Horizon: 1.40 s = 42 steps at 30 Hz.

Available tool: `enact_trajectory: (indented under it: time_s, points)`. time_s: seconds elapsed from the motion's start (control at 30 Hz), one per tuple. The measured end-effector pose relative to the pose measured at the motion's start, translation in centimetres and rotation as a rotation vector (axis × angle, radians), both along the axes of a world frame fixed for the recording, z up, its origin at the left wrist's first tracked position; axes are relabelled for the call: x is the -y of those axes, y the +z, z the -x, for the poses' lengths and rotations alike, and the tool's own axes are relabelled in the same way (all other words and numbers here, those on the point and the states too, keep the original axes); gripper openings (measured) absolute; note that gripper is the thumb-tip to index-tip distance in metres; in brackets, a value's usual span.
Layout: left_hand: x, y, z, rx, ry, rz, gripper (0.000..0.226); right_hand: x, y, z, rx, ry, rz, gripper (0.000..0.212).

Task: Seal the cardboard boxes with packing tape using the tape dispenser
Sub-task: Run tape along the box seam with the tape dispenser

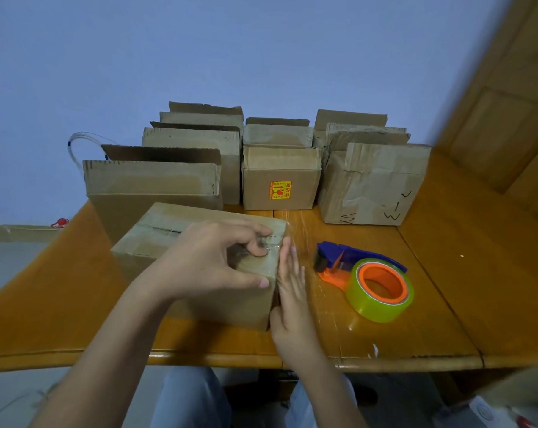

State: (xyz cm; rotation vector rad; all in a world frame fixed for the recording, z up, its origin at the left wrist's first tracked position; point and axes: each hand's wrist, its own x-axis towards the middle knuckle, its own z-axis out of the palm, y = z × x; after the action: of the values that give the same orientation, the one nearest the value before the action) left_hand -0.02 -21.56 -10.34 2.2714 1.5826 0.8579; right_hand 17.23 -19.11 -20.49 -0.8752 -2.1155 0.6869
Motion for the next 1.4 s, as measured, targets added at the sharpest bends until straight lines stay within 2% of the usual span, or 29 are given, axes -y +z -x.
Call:
enact_trajectory:
  time_s: [0.2,0.27,0.33,0.43,0.6,0.77,0.97,1.23,1.33,1.4]
  points:
    - [0.1,0.1,-0.1,0.016,0.009,0.025,0.042,0.2,-0.7,-1.8,-0.047,-0.016,-0.036,0.091]
    - [0.2,0.2,-0.1,0.029,0.012,0.041,0.039,-0.2,-0.3,-2.7,-0.13,-0.067,-0.093,0.072]
    - [0.3,0.3,-0.1,0.026,0.016,0.055,0.038,-1.1,0.4,-3.0,-0.221,-0.206,-0.14,0.053]
    - [0.3,0.3,-0.1,0.024,0.023,0.07,0.044,-2.9,3.3,-2.3,-0.303,-0.282,-0.033,0.043]
    - [0.3,0.3,-0.1,0.029,0.031,0.09,0.049,-5.4,6.0,-1.1,-0.227,-0.242,0.158,0.039]
    - [0.4,0.3,-0.2,0.031,0.036,0.1,0.04,-6.1,5.8,-0.6,-0.214,-0.25,0.188,0.007]
    - [0.3,0.3,-0.1,0.03,0.034,0.085,0.049,-5.9,5.9,-0.5,-0.287,-0.277,0.229,0.019]
    - [0.3,0.4,-0.2,0.048,0.037,0.104,0.042,-4.7,5.2,0.7,-0.453,-0.361,0.164,0.026]
    - [0.2,0.2,-0.2,0.049,0.031,0.094,0.043,-3.6,4.4,1.0,-0.479,-0.329,0.156,0.025]
    - [0.2,0.2,-0.2,0.05,0.032,0.075,0.047,-3.0,3.6,0.9,-0.43,-0.266,0.18,0.036]
